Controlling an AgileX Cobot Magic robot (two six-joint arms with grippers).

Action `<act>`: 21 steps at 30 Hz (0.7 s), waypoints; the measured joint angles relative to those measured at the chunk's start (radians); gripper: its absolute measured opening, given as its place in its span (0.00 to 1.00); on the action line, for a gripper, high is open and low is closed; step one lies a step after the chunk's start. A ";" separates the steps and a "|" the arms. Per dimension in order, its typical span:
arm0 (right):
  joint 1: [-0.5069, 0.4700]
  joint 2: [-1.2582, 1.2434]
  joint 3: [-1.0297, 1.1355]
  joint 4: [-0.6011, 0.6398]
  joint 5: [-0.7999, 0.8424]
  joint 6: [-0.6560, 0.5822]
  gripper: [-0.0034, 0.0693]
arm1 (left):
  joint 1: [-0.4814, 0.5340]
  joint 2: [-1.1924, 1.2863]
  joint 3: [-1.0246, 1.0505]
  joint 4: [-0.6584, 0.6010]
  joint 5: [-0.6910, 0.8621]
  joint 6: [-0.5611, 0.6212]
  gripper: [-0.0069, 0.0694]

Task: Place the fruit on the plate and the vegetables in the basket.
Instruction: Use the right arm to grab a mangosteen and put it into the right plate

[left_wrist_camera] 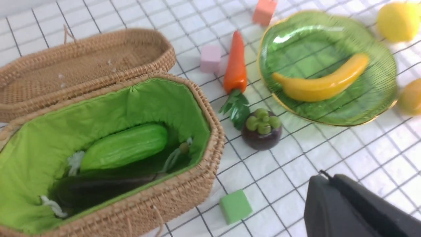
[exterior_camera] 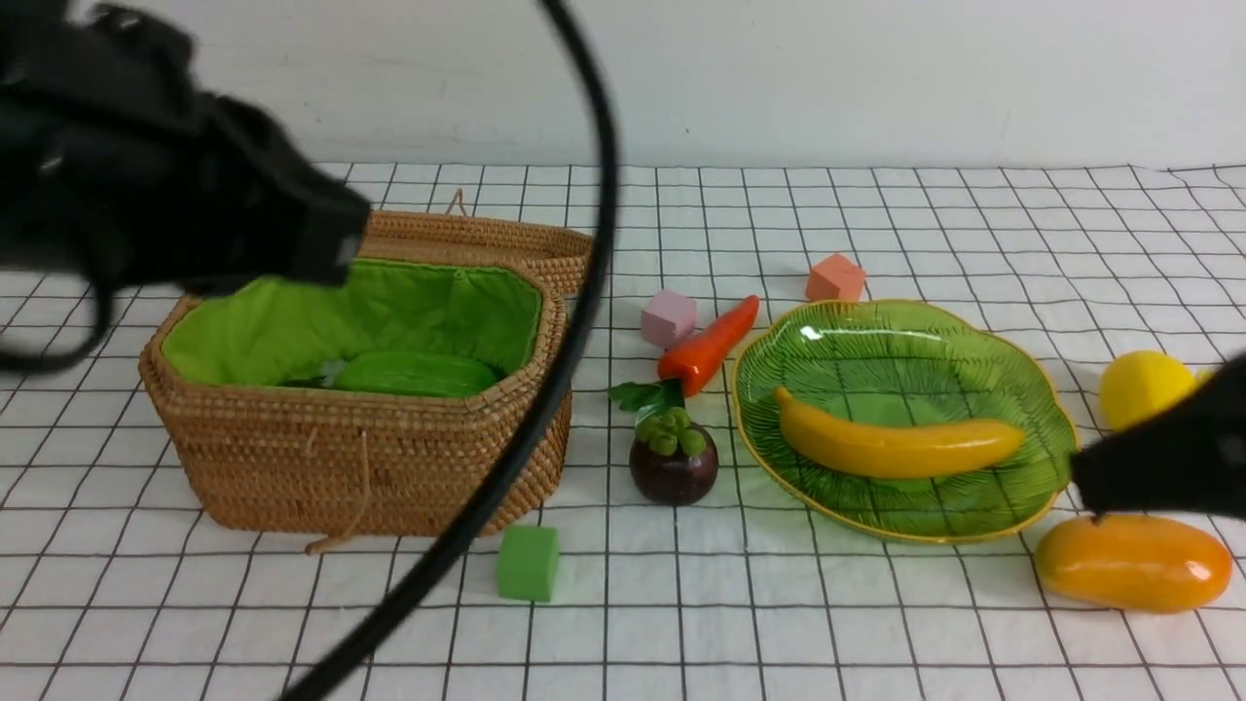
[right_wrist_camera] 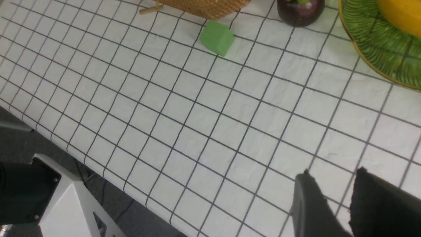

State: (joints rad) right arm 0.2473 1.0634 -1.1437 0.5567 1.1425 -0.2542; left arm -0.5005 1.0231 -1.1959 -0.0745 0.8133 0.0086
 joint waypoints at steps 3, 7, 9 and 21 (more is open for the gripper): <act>0.049 0.160 -0.091 0.016 -0.007 -0.031 0.34 | 0.000 -0.144 0.156 -0.041 -0.028 0.029 0.07; 0.212 0.412 -0.288 -0.081 -0.013 -0.035 0.34 | 0.000 -0.339 0.351 -0.145 -0.080 0.112 0.07; 0.274 0.515 -0.375 -0.161 -0.008 -0.029 0.35 | -0.001 -0.392 0.387 -0.188 -0.107 0.143 0.07; 0.374 1.071 -0.864 -0.447 0.081 -0.019 0.86 | -0.002 -0.493 0.408 -0.238 -0.149 0.271 0.07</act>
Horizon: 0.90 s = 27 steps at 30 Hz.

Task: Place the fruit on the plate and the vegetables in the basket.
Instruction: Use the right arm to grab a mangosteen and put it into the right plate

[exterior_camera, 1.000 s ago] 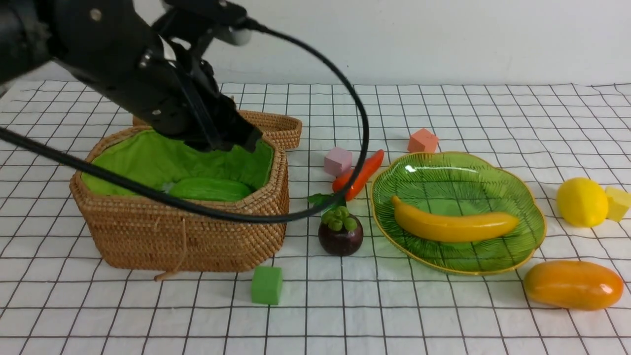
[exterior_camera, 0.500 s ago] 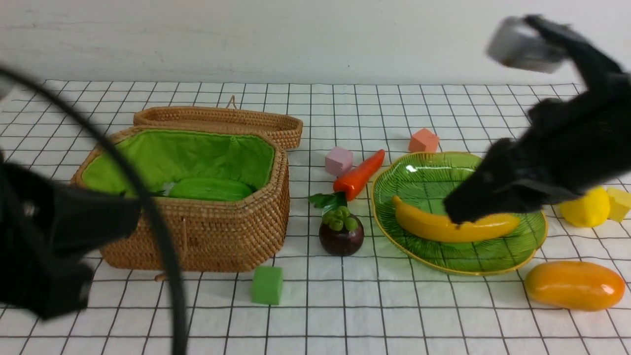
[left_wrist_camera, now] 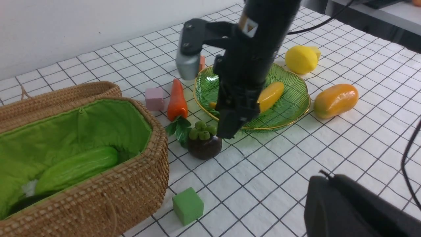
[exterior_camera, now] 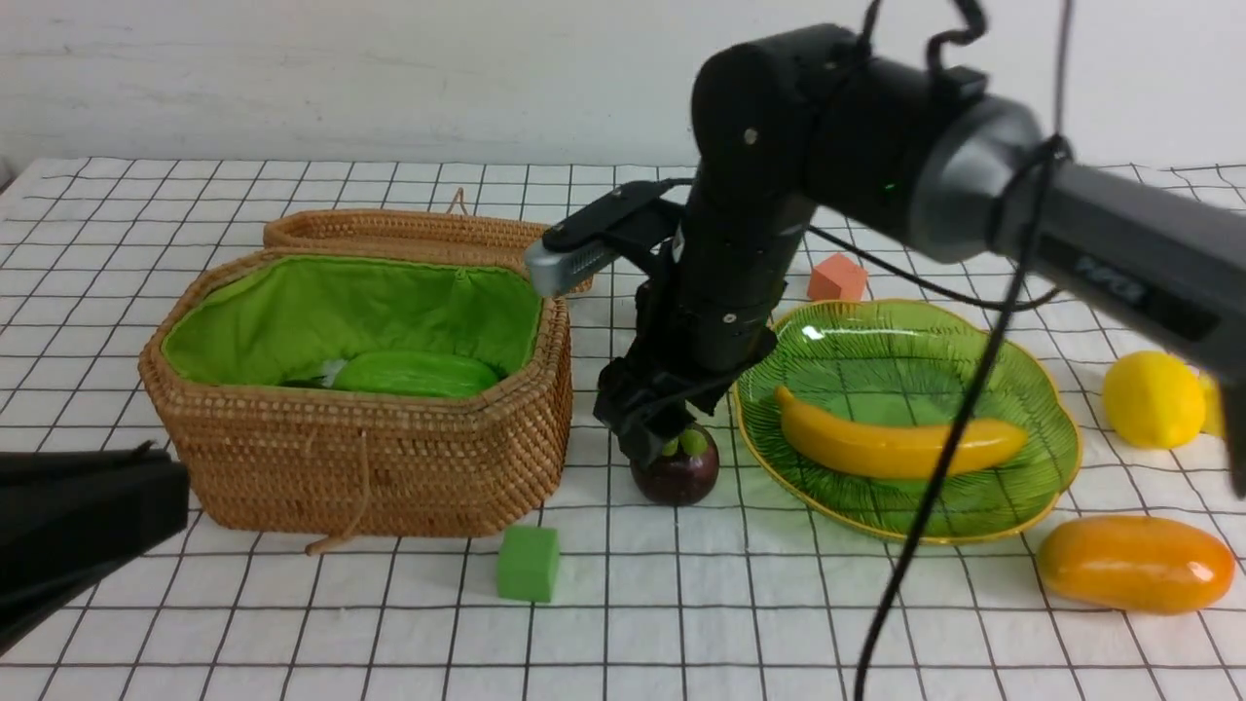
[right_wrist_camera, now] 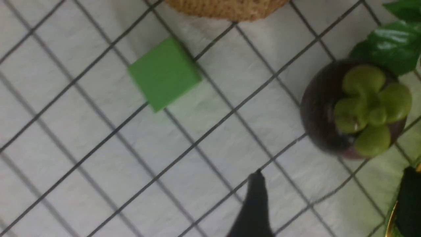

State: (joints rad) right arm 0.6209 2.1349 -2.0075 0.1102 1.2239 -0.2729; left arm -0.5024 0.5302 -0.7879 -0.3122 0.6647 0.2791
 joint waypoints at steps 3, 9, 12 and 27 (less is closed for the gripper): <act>0.000 0.089 -0.079 -0.033 0.001 0.019 0.97 | 0.000 0.000 0.001 0.000 0.008 0.002 0.07; -0.002 0.197 -0.123 -0.081 0.002 0.036 0.95 | 0.000 0.000 0.001 0.000 0.021 0.004 0.07; -0.016 0.216 -0.123 -0.077 0.002 0.040 0.93 | 0.000 0.000 0.001 0.000 0.026 0.004 0.07; -0.056 0.242 -0.133 0.025 0.002 0.043 0.85 | 0.000 0.000 0.001 0.000 0.062 0.004 0.07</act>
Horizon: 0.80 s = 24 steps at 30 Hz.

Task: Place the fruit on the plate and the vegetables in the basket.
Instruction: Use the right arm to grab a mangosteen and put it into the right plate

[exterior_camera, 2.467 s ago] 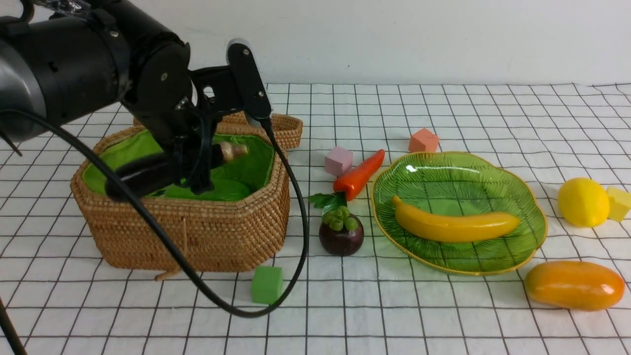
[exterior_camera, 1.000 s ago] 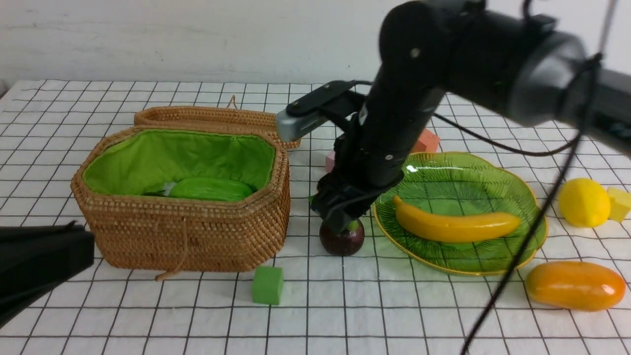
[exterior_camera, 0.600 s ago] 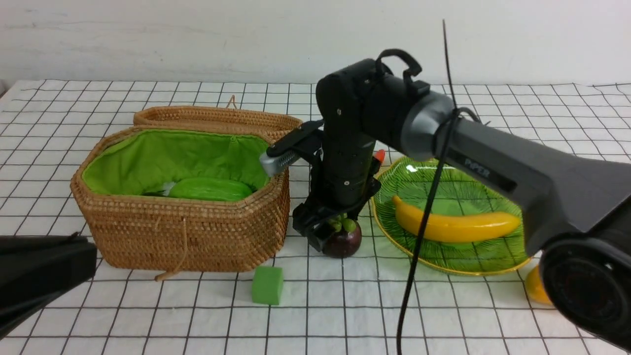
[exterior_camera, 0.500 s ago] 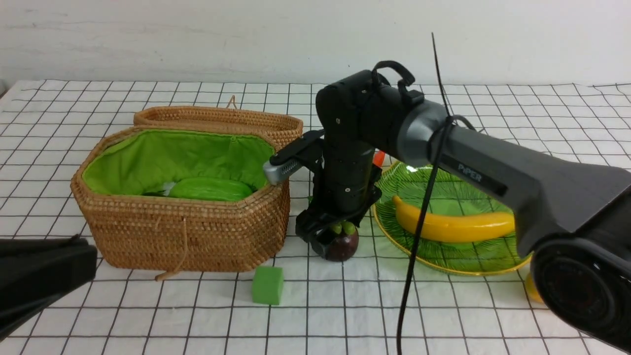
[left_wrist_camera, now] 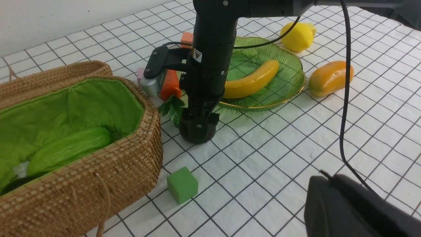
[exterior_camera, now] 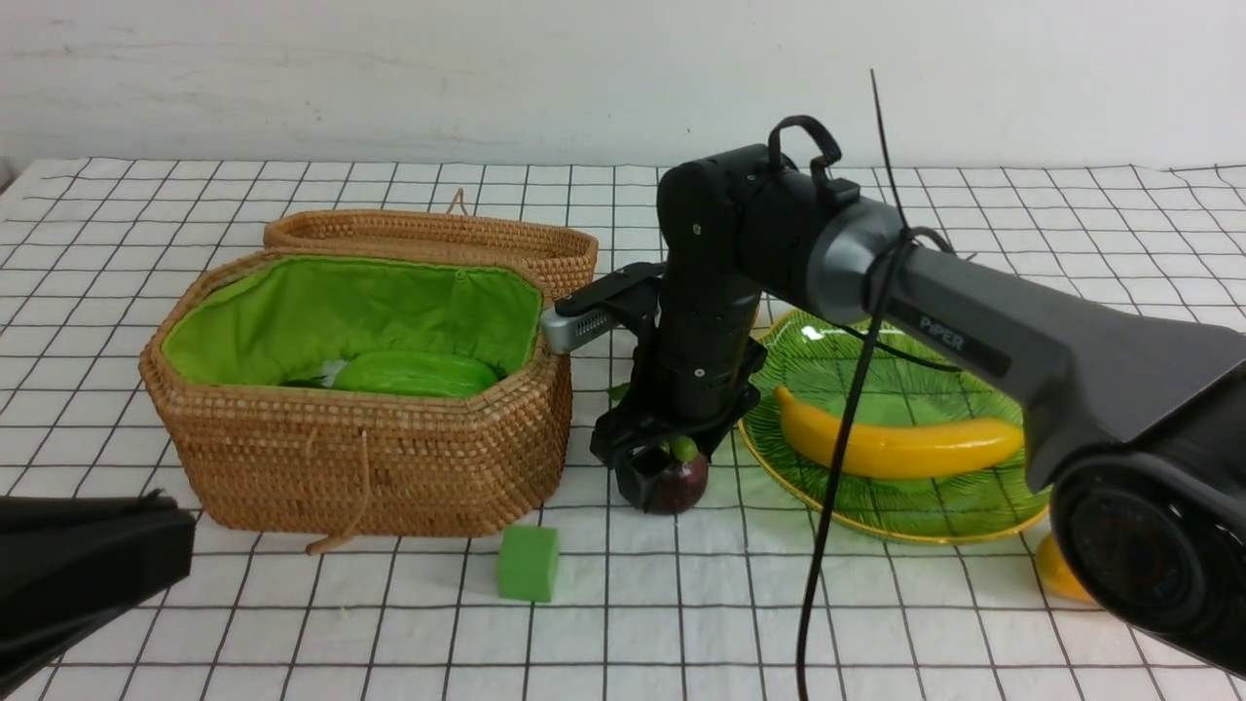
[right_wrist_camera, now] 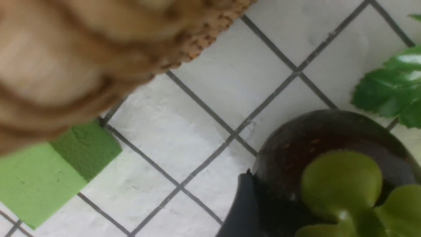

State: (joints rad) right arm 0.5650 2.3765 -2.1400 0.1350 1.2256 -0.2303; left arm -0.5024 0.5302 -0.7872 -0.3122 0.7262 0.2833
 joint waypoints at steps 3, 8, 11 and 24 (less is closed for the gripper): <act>0.000 0.000 -0.005 0.000 0.003 0.000 0.84 | 0.000 0.000 0.000 0.000 0.005 0.000 0.07; 0.000 -0.001 -0.011 0.000 0.006 0.000 0.84 | 0.000 0.000 0.000 0.000 0.007 0.000 0.07; 0.000 -0.021 -0.011 -0.008 0.006 0.004 0.84 | 0.000 0.000 0.000 0.000 0.007 0.000 0.07; -0.136 -0.280 -0.013 -0.152 0.015 0.224 0.84 | 0.000 0.000 0.000 -0.007 0.003 0.050 0.07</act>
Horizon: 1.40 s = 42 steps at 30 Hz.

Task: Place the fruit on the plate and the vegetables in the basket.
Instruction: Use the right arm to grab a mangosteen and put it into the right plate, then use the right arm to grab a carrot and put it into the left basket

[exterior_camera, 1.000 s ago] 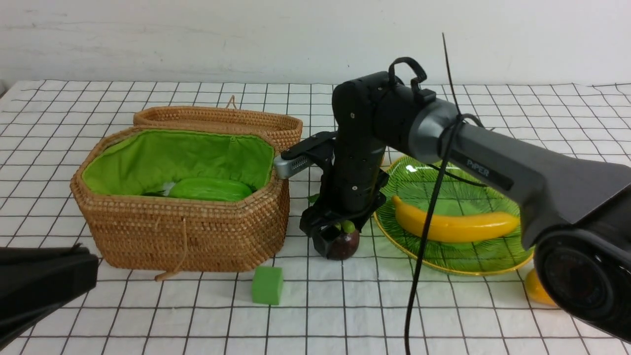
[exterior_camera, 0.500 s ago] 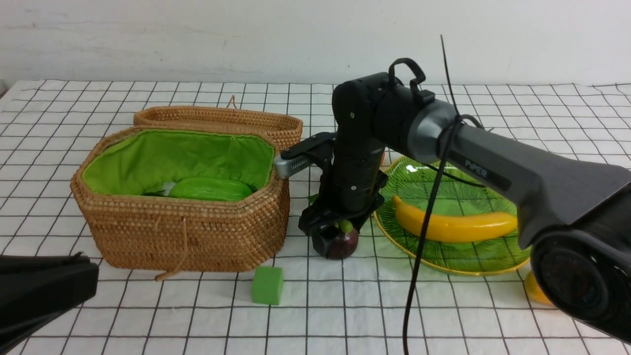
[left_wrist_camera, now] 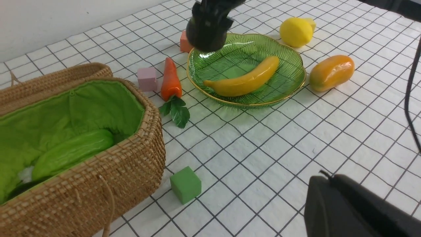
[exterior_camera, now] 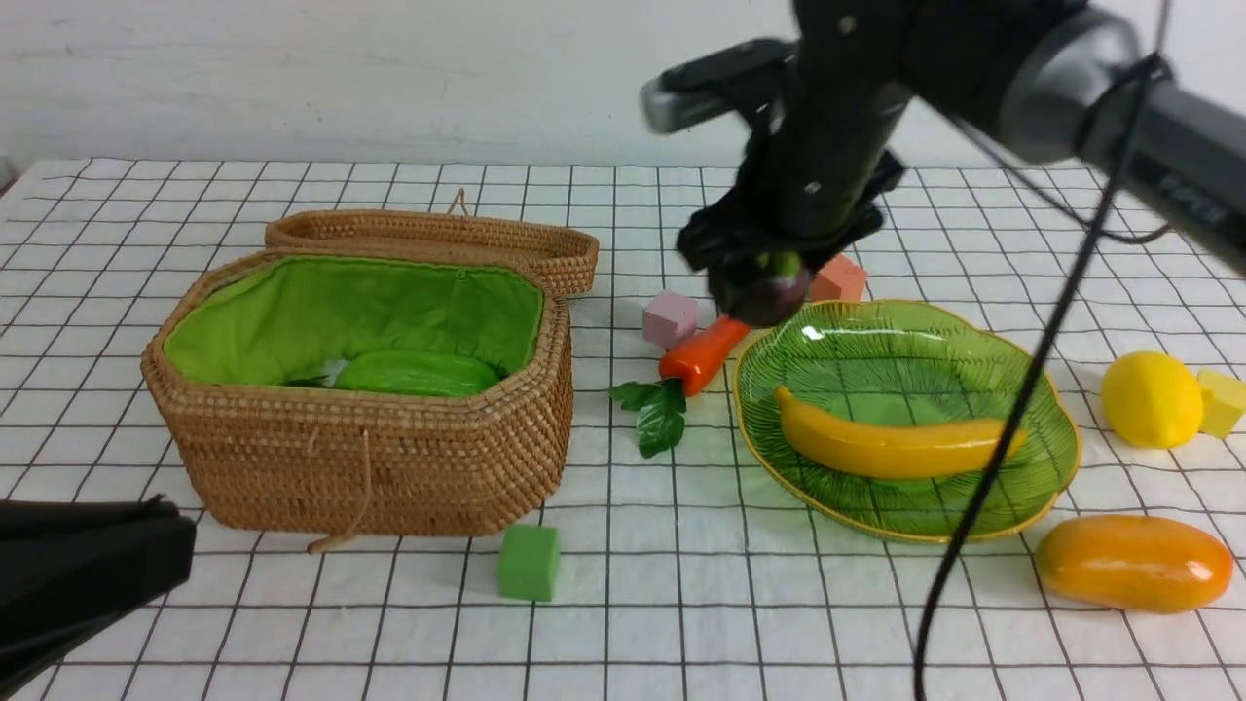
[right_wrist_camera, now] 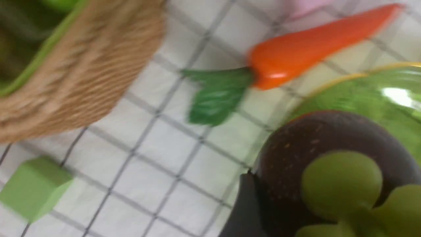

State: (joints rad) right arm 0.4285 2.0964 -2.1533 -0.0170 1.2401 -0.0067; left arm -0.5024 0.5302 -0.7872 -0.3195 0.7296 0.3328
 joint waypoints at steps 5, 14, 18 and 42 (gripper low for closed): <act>-0.183 0.018 0.052 0.106 0.000 0.053 0.84 | 0.000 0.000 0.000 -0.030 0.003 0.030 0.07; -0.274 0.140 0.113 0.164 -0.012 0.057 0.87 | 0.000 0.000 0.000 -0.040 0.003 0.040 0.07; -0.274 0.140 0.113 0.155 -0.015 0.066 0.97 | 0.000 0.000 0.000 -0.040 -0.003 0.041 0.07; -0.018 0.241 -0.109 0.293 -0.226 0.343 0.79 | 0.000 0.000 0.000 -0.048 -0.075 0.051 0.07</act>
State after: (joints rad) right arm 0.4105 2.3375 -2.2625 0.2756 1.0142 0.3363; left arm -0.5024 0.5302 -0.7872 -0.3679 0.6548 0.3839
